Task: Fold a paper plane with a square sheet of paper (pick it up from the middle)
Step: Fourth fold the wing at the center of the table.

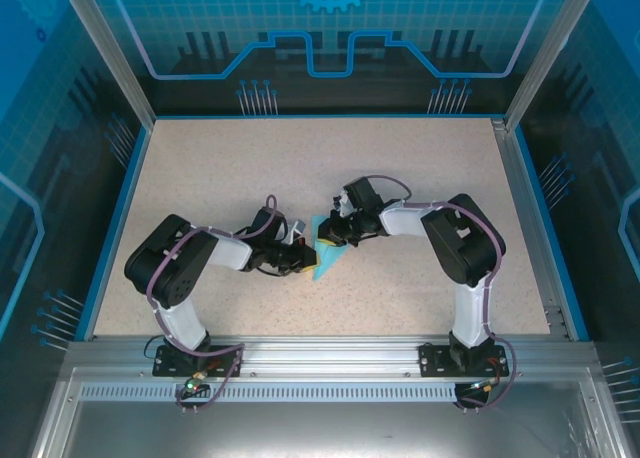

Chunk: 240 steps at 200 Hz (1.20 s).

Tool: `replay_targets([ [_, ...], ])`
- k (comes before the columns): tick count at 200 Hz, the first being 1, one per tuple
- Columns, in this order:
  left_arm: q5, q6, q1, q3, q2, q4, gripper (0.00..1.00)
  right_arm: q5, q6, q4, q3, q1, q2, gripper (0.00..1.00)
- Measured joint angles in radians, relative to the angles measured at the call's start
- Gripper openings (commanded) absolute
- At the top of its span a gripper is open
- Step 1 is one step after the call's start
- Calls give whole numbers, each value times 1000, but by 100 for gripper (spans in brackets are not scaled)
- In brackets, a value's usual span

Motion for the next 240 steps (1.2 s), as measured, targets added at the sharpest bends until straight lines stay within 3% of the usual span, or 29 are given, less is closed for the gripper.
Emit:
replay_targets([
  [82,4,0,1,0,1,1,9,-3,-7,-19,18,-2,19,12],
  [170,17,-5,-2,2,-26,-6,27,-16,-42,-47,36,-6,46,11],
  [240,-24,-17,-2,0,-62,-81,20,-19,-54,-49,35,-6,46,11],
])
